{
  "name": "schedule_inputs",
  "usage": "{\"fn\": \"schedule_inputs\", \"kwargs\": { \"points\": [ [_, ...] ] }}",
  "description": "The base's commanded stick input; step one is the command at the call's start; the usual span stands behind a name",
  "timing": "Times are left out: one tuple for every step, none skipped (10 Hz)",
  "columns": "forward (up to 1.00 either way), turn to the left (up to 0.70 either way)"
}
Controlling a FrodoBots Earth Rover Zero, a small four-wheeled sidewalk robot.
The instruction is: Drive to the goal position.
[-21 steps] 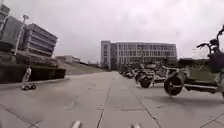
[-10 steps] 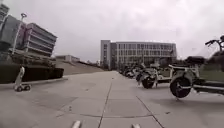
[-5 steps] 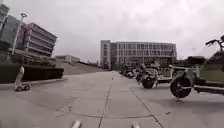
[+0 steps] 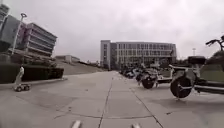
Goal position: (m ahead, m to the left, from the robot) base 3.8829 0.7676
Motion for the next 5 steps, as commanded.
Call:
{"fn": "schedule_inputs", "kwargs": {
  "points": [
    [0.7, 0.0],
    [0.7, 0.0],
    [0.7, 0.0],
    [0.7, 0.0],
    [0.7, 0.0]
  ]
}}
